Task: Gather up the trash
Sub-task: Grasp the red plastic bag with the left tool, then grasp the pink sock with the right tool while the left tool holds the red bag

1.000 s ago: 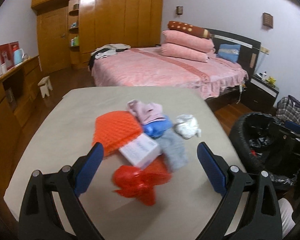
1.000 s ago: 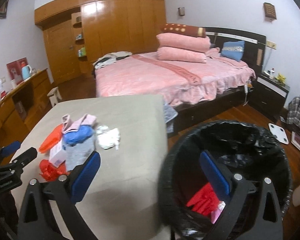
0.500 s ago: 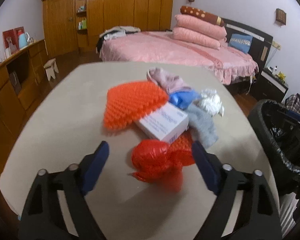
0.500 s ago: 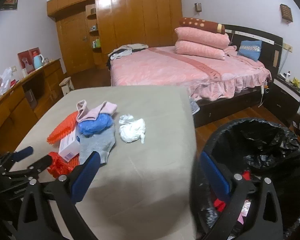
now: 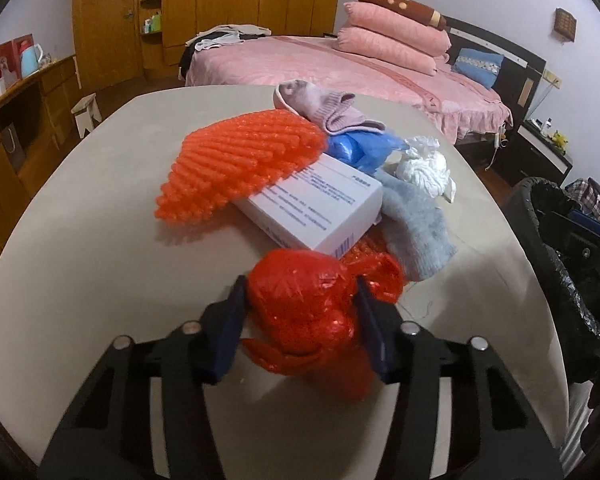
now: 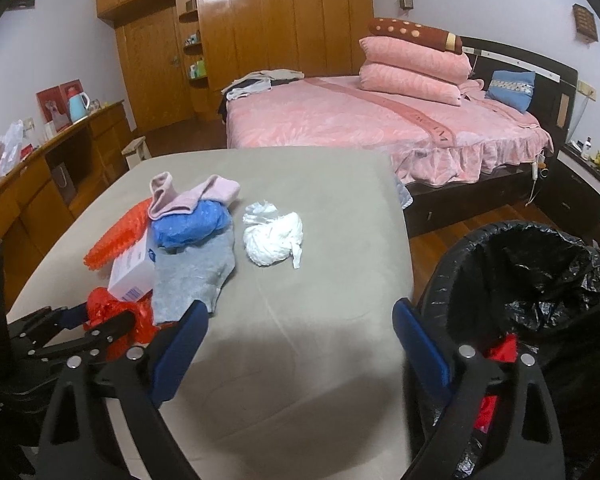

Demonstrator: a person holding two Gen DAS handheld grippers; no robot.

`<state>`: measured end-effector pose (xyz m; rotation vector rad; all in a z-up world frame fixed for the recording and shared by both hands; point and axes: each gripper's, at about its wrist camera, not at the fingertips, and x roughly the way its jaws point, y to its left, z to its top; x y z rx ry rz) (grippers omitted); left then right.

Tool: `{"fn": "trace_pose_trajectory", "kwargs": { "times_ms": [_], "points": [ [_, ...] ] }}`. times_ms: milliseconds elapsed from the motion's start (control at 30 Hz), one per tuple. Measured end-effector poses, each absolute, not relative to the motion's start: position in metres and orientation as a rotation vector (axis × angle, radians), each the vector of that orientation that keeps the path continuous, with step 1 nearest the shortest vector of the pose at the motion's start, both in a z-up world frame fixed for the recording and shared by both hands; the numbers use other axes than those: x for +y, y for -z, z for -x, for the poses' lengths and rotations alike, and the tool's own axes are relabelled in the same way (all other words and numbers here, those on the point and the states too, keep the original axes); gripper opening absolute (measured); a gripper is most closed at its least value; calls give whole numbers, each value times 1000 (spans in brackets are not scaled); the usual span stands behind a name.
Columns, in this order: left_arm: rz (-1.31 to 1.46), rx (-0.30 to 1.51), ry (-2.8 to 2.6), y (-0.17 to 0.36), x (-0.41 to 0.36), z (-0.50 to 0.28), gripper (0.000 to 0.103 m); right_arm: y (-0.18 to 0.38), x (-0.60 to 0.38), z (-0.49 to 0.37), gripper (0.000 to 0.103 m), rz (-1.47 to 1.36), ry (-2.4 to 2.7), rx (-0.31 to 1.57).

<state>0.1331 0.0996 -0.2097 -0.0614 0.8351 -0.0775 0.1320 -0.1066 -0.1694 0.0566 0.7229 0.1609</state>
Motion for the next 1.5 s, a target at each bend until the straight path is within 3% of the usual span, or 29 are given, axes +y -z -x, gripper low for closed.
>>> {"fn": "trace_pose_trajectory", "kwargs": {
  "times_ms": [133, 533, 1100, 1500],
  "points": [
    [39, 823, 57, 206, 99, -124, 42, 169, -106, -132, 91, -53, -160, 720],
    [42, 758, -3, 177, 125, -95, 41, 166, -92, -133, 90, -56, -185, 709],
    [89, 649, -126, 135, 183, -126, 41, 145, -31, -180, 68, -57, -280, 648],
    [108, 628, -146, 133, 198, -179, 41, 154, 3, -227, 63, -60, -320, 678]
  ]
}}
